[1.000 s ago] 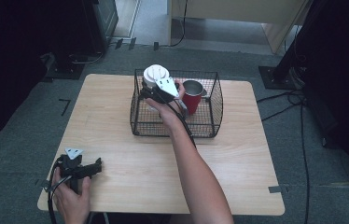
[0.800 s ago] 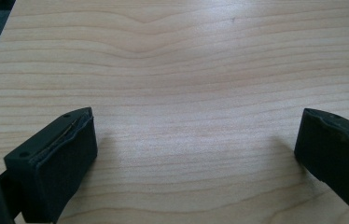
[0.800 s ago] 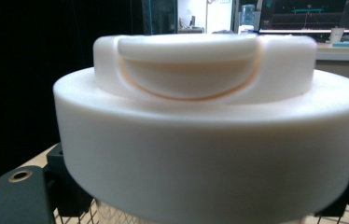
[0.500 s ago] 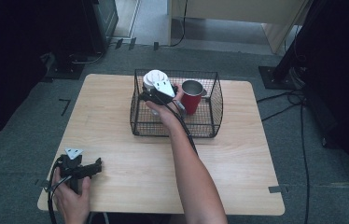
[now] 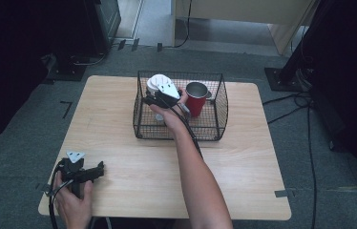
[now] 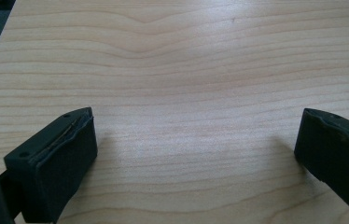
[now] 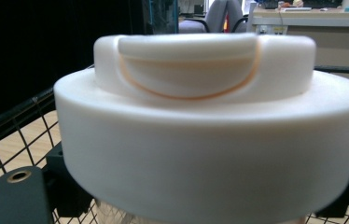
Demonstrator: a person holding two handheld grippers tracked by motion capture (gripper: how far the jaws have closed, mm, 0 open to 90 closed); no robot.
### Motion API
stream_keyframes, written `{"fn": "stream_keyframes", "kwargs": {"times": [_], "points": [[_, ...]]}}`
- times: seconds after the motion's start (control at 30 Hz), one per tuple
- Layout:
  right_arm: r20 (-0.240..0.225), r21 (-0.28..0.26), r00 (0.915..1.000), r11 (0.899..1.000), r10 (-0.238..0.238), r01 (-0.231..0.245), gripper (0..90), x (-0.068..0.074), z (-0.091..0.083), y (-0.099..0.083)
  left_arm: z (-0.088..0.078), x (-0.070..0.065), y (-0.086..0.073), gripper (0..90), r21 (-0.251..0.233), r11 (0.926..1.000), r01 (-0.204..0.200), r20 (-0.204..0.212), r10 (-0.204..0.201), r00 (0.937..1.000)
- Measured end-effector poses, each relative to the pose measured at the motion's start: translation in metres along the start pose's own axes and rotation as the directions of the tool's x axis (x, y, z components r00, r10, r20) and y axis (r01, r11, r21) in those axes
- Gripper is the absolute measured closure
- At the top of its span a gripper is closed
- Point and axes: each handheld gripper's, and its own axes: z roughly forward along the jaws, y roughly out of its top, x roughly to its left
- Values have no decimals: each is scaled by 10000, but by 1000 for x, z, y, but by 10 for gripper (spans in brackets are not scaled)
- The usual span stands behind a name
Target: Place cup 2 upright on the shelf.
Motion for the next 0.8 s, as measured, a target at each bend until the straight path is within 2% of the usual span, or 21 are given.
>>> {"fn": "stream_keyframes", "kwargs": {"times": [0.3,0.4,0.5,0.53,0.7,0.8], "points": [[-258,165,9989,9990,-403,407,139,-1,-3,0,0,0,0,0,1,10000,0,0,0,10000],[-291,217,9988,9990,-388,395,134,-1,-4,1,0,0,0,0,-1,10000,1,-1,-1,10000],[-478,263,9979,9987,-432,445,92,-2,-6,0,0,0,0,0,2,10000,-1,-1,1,10000],[-570,283,9963,9974,-644,661,56,-3,-8,0,0,0,0,0,1,10000,0,-1,0,10000],[-876,213,9911,9945,-1000,1022,5,-2,-12,0,0,0,0,0,1,10000,0,-3,0,10000],[-939,86,9908,9951,-977,990,0,-3,-14,2,0,0,0,0,-1,10000,2,0,-2,10000]]}}
